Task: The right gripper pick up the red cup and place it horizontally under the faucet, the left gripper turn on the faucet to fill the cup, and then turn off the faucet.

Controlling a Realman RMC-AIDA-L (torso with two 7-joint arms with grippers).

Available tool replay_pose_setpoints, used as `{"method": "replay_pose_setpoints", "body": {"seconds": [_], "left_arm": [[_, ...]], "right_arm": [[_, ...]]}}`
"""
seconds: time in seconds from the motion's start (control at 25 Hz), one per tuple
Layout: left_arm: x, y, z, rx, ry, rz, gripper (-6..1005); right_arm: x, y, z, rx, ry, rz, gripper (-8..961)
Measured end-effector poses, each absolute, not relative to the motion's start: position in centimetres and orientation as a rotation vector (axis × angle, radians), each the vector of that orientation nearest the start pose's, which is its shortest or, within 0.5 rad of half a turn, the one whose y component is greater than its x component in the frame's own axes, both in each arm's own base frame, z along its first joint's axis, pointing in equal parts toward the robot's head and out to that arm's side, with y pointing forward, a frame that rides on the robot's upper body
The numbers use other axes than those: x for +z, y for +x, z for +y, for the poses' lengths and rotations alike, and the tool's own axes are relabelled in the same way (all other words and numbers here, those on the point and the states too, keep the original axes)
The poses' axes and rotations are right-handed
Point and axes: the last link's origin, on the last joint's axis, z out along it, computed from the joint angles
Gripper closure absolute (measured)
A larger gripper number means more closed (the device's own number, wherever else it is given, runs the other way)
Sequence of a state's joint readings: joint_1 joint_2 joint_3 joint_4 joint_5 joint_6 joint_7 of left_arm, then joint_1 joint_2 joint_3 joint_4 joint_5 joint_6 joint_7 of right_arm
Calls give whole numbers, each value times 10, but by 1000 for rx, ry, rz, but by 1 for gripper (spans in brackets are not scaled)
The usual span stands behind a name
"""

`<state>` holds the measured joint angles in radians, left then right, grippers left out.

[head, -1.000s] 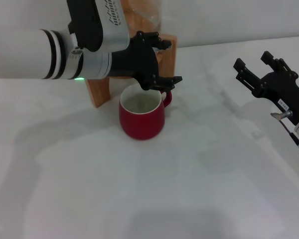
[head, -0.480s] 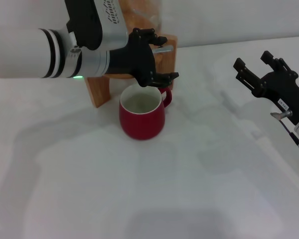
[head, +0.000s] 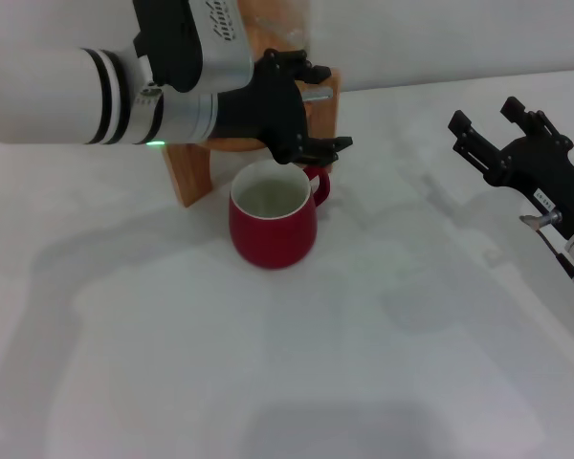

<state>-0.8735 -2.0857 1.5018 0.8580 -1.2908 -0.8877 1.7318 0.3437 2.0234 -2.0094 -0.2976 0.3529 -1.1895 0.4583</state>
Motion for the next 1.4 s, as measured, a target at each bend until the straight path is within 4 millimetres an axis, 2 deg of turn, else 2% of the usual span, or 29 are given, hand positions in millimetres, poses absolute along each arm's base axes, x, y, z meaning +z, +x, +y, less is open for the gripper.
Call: {"method": "replay_pose_setpoints", "body": {"seconds": [0.36,0.68,1.4], "left_arm": [[-81,-72,415,-200,-2742,426,171],[-85,-78,418,-169,-2747,412,172],[-84,-75,425,-171,-2702,412,173]], "right_arm": [[-3,314,324,960,-1699,620,117],[-2,314,324,961,-1698,619,119],[-3,315,323,958,-1698,620,118]]}}
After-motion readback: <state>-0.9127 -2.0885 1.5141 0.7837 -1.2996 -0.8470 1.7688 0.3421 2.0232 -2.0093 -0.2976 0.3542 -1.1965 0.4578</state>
